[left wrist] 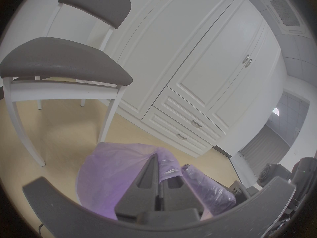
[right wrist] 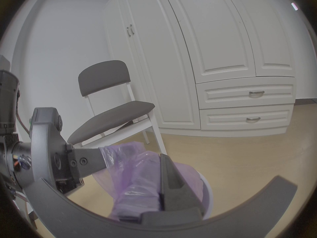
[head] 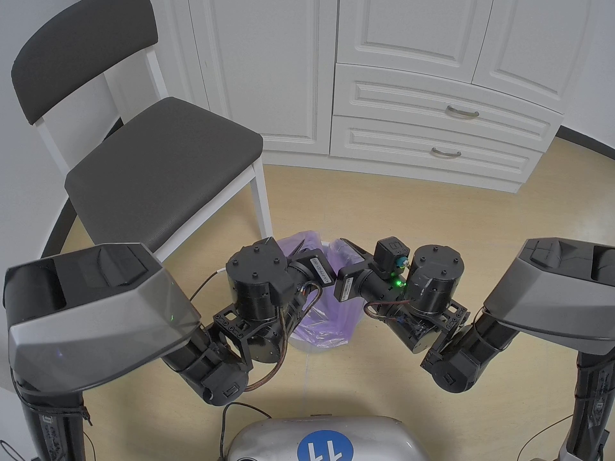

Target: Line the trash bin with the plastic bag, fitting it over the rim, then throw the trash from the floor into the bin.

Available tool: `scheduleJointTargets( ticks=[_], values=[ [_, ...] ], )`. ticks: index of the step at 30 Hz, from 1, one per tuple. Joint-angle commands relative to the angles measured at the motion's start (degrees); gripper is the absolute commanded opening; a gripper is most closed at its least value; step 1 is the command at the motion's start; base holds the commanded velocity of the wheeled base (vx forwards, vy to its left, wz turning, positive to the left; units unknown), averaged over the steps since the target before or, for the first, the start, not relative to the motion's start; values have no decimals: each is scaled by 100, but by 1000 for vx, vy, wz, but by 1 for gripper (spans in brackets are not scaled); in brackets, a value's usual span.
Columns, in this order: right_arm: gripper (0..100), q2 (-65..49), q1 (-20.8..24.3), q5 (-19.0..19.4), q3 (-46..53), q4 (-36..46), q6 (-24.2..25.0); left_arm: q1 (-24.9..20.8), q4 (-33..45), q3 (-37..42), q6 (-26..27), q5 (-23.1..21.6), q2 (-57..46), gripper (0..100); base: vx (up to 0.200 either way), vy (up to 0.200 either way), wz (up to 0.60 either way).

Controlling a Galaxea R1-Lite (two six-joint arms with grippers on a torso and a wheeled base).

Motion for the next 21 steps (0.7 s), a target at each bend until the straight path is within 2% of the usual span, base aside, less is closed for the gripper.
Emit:
scheduleJointTargets(
  ticks=[1,13,16,21],
  values=[
    [0,333,-65,5,-294,1,138,73,29,-260,-69,12,390,0,0,0,0],
    [0,843,-285,-4,-742,150,191,55,73,-787,-201,12,1207,0,0,0,0],
    [0,791,-373,5,-742,203,191,29,223,-1024,-192,12,1304,0,0,0,0],
    [0,562,-531,5,-689,326,182,-15,926,-1640,-298,-6,1409,0,0,0,0]
  ],
)
